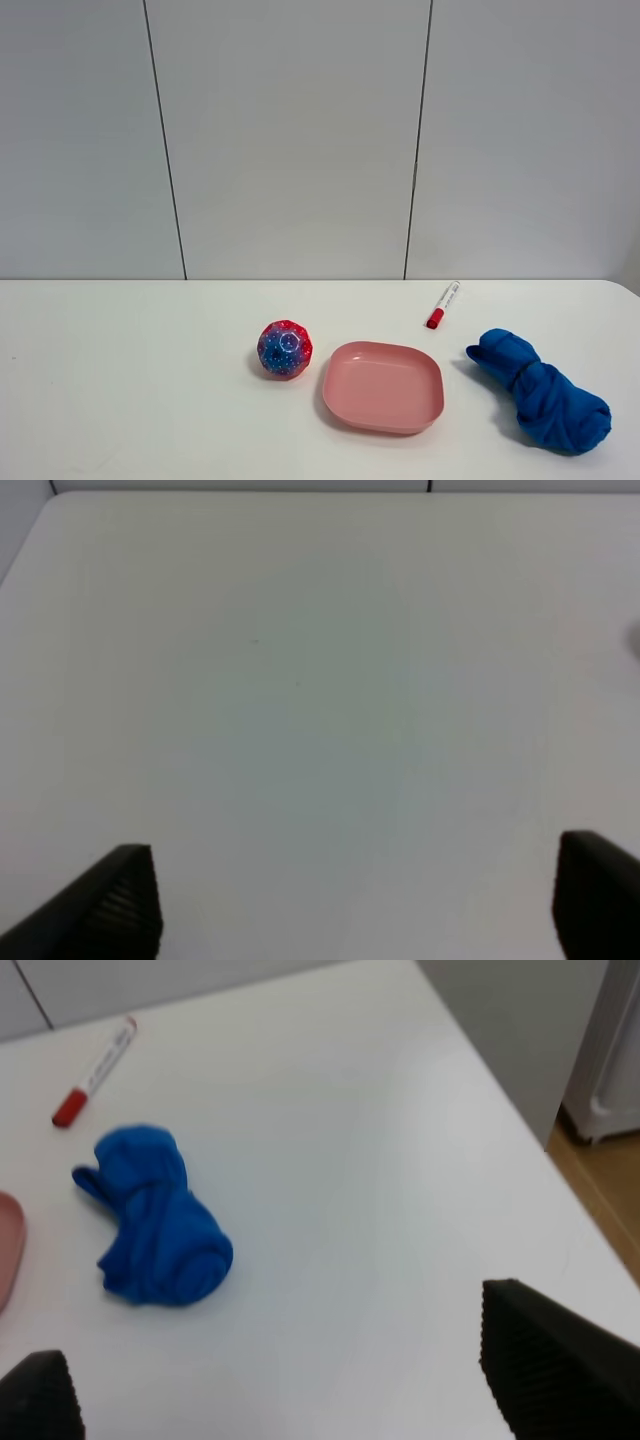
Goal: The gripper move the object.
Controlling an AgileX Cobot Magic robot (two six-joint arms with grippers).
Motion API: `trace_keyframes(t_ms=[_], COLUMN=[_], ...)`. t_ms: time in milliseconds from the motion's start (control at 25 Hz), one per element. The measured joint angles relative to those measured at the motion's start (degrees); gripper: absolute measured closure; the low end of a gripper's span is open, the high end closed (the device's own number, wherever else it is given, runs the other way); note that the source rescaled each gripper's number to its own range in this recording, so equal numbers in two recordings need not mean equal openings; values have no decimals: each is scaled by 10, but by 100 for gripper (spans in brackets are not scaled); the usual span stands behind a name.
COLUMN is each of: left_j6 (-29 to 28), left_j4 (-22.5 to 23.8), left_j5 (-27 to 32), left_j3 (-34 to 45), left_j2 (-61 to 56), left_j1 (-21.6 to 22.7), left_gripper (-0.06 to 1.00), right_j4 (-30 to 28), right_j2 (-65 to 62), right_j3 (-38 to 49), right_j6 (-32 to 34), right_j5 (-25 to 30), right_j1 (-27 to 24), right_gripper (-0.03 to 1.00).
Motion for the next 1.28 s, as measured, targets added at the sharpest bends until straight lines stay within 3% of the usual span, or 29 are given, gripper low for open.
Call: trace_keyframes(t_ms=[280,1280], left_j6=[0,0], left_j4=[0,0], left_j5=[0,0], left_j3=[0,0], left_j2=[0,0], left_j1=[0,0], left_gripper=[-6,-6], right_j4=[3,3], right_j2=[-9,-9], right_j3=[36,40], right_j6=[0,1], right_j5=[-35,-35], right_j1=[0,0], right_gripper=[15,15])
